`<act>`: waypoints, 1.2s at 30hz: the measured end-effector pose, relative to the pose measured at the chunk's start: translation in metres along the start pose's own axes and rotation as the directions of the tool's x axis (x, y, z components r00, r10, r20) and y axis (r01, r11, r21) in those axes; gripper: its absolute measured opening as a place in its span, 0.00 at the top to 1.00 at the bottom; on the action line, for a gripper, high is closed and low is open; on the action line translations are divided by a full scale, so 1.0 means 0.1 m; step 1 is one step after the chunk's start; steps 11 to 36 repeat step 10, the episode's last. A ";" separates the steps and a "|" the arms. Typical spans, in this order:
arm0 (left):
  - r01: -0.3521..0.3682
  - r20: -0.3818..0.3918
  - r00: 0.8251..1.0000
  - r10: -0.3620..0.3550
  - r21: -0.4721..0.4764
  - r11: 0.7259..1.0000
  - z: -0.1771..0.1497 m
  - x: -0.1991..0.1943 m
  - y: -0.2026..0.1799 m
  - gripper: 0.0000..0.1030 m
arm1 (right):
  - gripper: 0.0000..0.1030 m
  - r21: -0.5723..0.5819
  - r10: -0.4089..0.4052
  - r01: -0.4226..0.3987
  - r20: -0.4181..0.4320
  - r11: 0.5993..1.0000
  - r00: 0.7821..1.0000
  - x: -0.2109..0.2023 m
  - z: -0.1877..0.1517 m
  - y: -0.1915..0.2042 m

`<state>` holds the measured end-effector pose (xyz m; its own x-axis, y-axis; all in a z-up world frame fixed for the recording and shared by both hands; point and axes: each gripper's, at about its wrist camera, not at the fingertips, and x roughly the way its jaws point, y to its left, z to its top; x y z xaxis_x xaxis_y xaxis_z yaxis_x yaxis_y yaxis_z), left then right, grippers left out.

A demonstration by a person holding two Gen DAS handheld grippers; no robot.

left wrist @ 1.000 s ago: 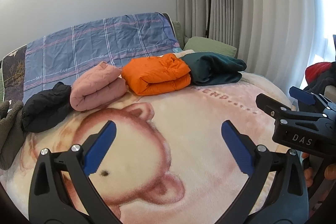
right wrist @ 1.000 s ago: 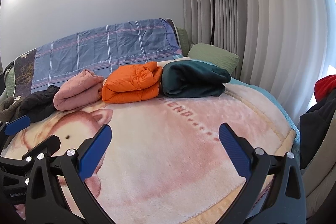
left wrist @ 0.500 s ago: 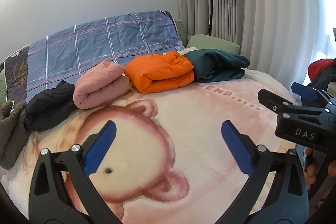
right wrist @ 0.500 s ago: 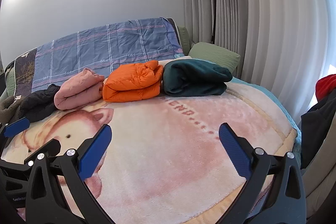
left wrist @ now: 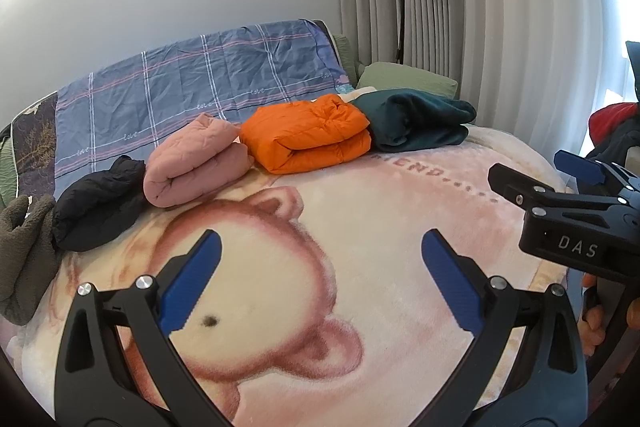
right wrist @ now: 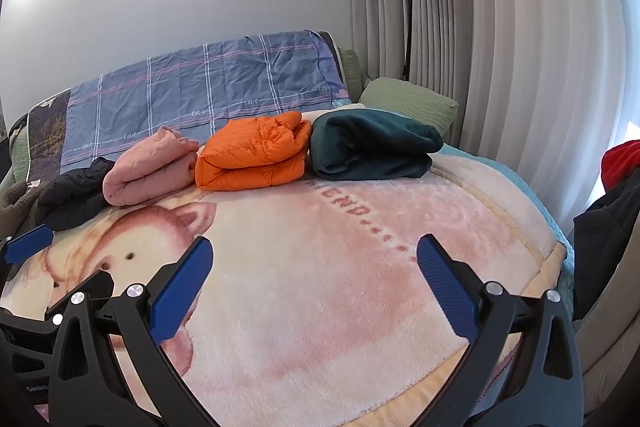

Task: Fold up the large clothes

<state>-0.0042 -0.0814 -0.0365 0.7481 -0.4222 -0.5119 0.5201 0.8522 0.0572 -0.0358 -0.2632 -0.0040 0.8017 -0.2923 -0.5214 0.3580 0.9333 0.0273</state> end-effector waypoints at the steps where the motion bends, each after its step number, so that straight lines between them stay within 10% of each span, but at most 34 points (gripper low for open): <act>1: -0.004 -0.001 1.000 0.004 0.002 1.000 0.00 0.00 0.00 0.02 | 0.01 -0.001 0.001 -0.001 0.000 1.000 1.000 0.00 0.00 0.00; 36: -0.015 -0.001 1.000 0.015 0.015 1.000 -0.02 -0.01 -0.02 0.02 | 0.01 -0.001 0.001 -0.001 -0.004 1.000 1.000 0.02 0.00 0.00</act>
